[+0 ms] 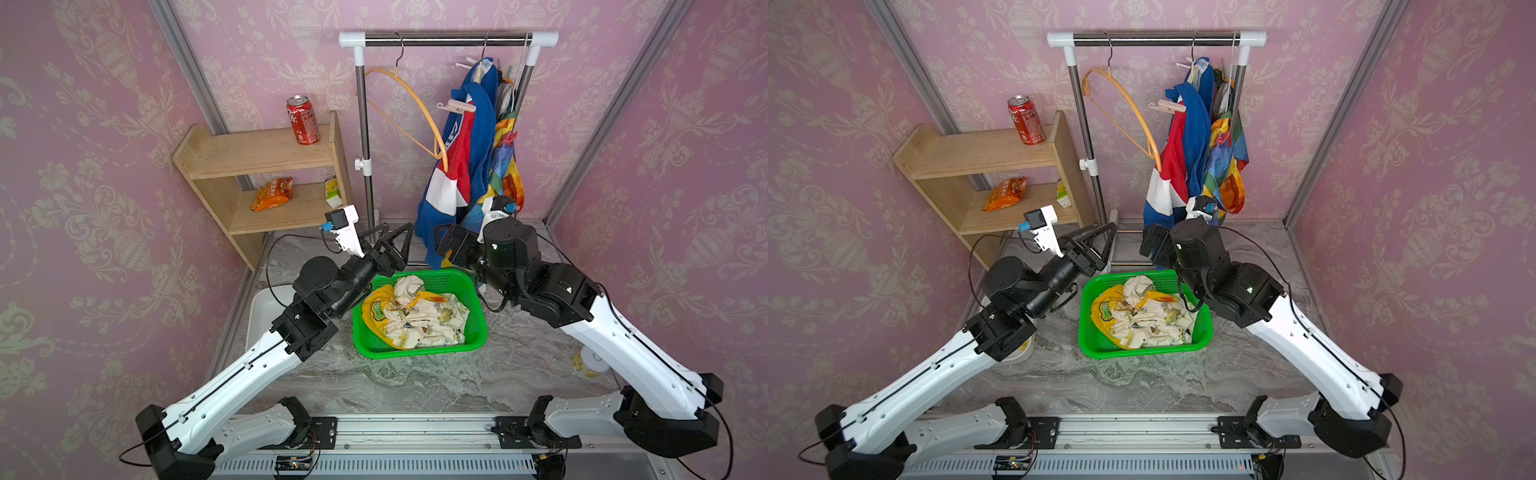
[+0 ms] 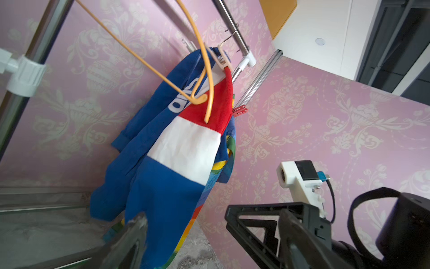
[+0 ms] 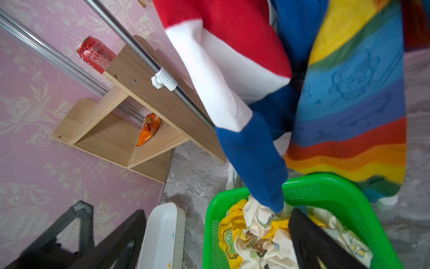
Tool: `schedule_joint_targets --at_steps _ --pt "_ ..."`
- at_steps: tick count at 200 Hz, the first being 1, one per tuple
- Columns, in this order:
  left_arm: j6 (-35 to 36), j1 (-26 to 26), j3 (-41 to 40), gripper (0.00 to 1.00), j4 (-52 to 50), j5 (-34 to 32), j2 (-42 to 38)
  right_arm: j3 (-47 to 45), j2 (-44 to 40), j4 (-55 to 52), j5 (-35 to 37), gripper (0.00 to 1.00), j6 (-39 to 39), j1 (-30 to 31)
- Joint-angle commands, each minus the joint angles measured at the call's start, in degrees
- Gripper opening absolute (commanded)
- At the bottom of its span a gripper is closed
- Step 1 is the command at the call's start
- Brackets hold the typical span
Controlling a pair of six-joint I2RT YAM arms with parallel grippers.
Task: Remove the clothespins securing jackets to the hanger
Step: Pick up the hanger from the clothesline.
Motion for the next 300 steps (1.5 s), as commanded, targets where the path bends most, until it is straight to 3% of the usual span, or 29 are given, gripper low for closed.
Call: schedule_joint_targets --at_steps 1,28,52,102,135,175,222,240,254,264,276,300 --pt "7.14 0.64 7.22 0.83 -9.56 2.53 3.2 11.5 4.73 -1.23 7.96 0.91 -13.59 -0.73" --pt "13.87 0.83 10.9 0.82 -14.97 -3.91 4.45 29.21 13.9 -4.67 14.54 0.85 -21.71 -2.97" --pt "18.59 0.92 10.6 0.86 -15.32 -8.97 2.8 38.07 19.91 -4.02 16.69 0.81 -24.95 -5.67" --pt "18.07 1.07 7.69 0.86 -15.82 -11.28 0.24 41.64 28.56 8.53 14.54 0.7 -30.79 -9.4" --pt "16.95 1.17 5.96 0.86 -16.03 -12.18 -1.04 43.25 32.21 14.19 14.16 0.69 -32.41 -9.65" --pt "16.49 1.45 4.93 0.86 -16.45 -13.27 -2.21 50.22 38.32 16.57 19.9 0.68 -32.75 -11.19" --pt "16.02 1.79 4.59 0.86 -17.43 -13.61 -2.23 54.01 39.83 21.68 20.22 0.68 -33.82 -12.1" --pt "15.84 2.09 4.58 0.86 -17.44 -13.63 -2.19 57.74 41.58 17.92 17.54 0.67 -30.48 -13.99" --pt "15.83 2.37 4.67 0.86 -17.47 -13.55 -1.99 61.78 43.85 11.2 14.68 0.6 -25.6 -15.88" --pt "15.79 2.55 4.76 0.86 -17.43 -13.56 -2.05 63.03 44.89 7.6 13.97 0.41 -23.22 -16.6" --pt "15.71 2.71 4.83 0.86 -17.6 -13.51 -2.05 62.04 44.96 6.29 13.35 0.27 -22.81 -16.92" --pt "14.9 2.96 4.85 0.86 -18.28 -13.42 -2.01 59.22 43.67 7.92 10.85 0.09 -24.21 -16.87"
